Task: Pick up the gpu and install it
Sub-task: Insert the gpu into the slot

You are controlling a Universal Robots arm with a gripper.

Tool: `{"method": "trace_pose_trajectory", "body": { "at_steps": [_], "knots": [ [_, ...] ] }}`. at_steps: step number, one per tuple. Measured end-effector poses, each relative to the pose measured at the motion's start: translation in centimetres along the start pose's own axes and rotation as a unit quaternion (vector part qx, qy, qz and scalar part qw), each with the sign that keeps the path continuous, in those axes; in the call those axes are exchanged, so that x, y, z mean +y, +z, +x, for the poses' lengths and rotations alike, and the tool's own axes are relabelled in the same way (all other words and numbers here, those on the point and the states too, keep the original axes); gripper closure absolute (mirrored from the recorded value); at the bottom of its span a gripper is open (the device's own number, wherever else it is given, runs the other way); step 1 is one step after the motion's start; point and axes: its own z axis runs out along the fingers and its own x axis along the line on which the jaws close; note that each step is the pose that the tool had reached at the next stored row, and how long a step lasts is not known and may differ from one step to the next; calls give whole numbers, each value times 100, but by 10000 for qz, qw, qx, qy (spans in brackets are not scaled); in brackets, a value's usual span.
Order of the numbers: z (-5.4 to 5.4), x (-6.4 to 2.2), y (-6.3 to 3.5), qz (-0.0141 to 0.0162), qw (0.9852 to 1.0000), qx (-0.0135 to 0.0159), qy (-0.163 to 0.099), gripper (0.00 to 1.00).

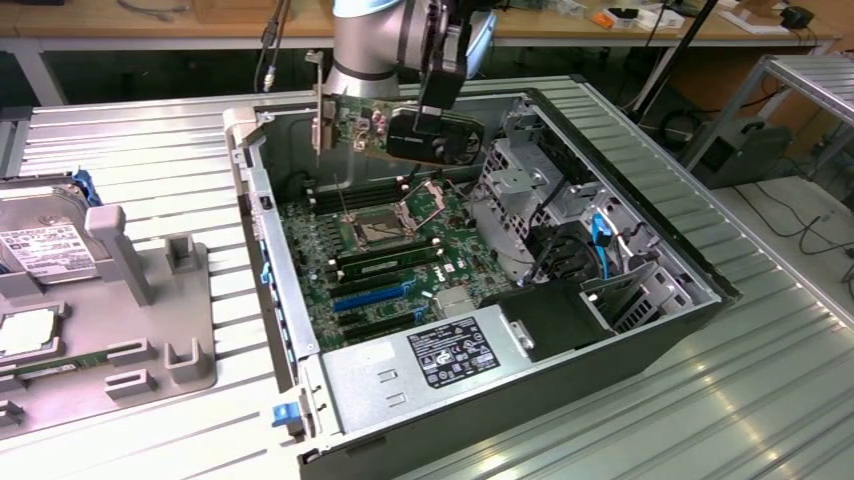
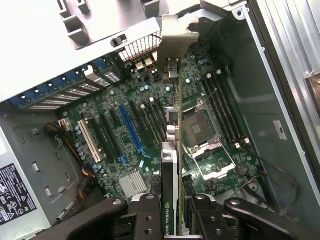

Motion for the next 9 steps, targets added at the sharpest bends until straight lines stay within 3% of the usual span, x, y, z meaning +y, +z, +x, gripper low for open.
{"method": "trace_pose_trajectory", "body": {
  "at_steps": [9],
  "knots": [
    [0, -1, 0, -7, 9992, 4, -401, 73]
  ]
}}
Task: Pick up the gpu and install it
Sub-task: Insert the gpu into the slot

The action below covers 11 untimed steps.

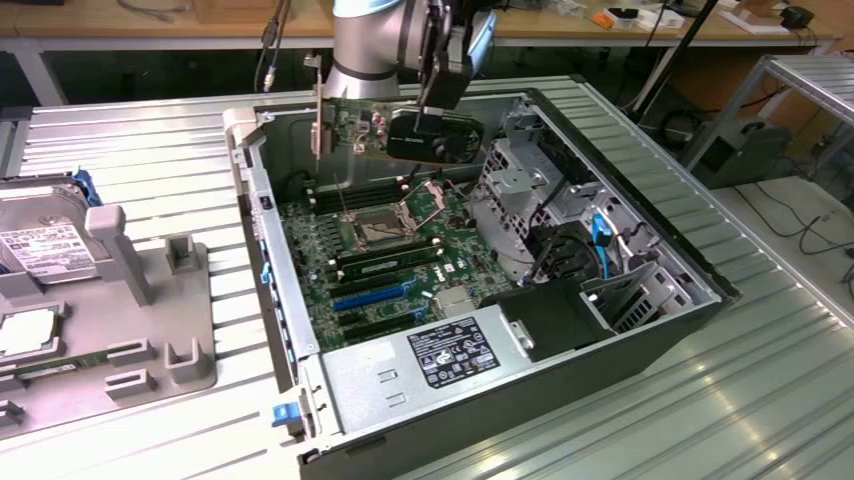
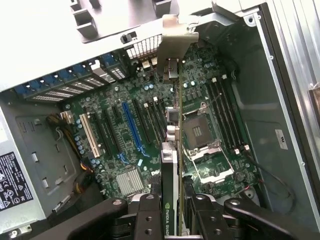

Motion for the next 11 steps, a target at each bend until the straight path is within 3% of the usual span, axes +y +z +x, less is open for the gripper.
{"method": "trace_pose_trajectory", "body": {
  "at_steps": [11],
  "knots": [
    [0, -1, 0, -5, 9994, 3, -335, 73]
  ]
}}
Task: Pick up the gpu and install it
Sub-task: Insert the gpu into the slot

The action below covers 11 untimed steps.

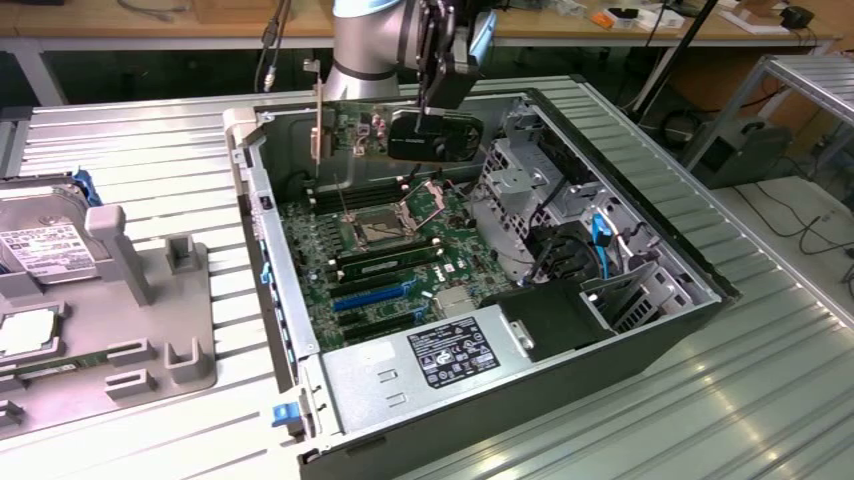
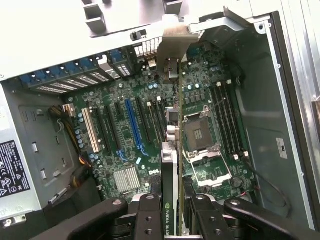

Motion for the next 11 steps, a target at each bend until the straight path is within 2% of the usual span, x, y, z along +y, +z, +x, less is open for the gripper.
{"method": "trace_pose_trajectory", "body": {
  "at_steps": [11],
  "knots": [
    [0, 0, 1, 0, 10000, 0, -1, 73]
  ]
}}
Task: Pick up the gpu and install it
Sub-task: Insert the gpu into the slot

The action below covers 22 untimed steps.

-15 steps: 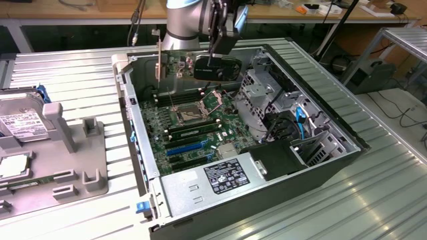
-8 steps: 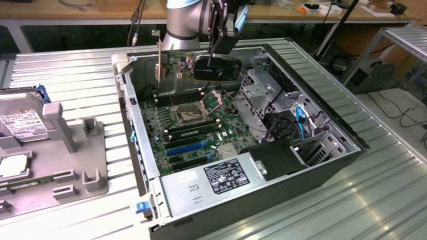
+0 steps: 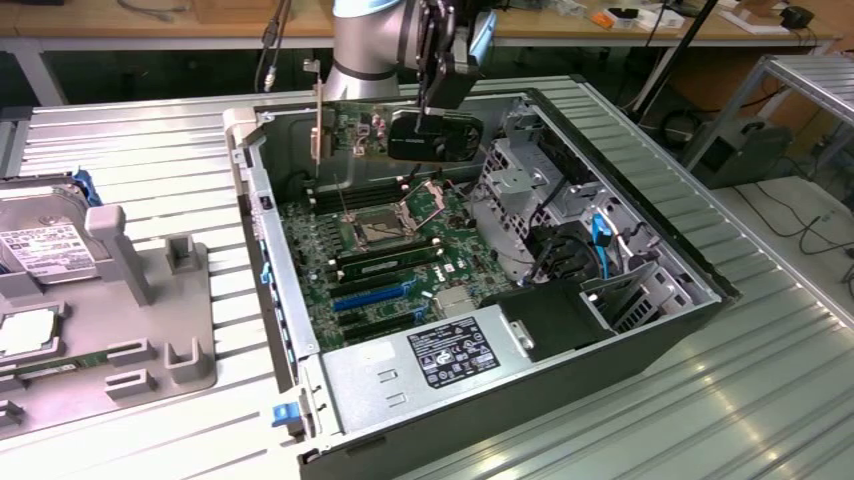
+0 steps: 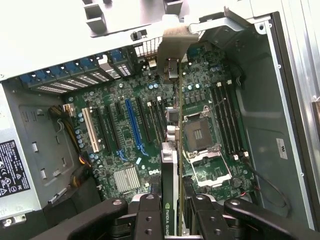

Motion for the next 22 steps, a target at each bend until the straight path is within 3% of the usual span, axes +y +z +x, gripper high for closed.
{"method": "trace_pose_trajectory", "body": {
  "at_steps": [4, 9, 15, 22],
  "knots": [
    [0, 0, 5, 0, 10000, 0, -8, 73],
    [-1, 0, 10, -3, 9998, 2, -205, 73],
    [-1, 0, 11, -10, 9980, 6, -631, 73],
    [-1, 0, 11, -15, 9960, 8, -890, 73]
  ]
}}
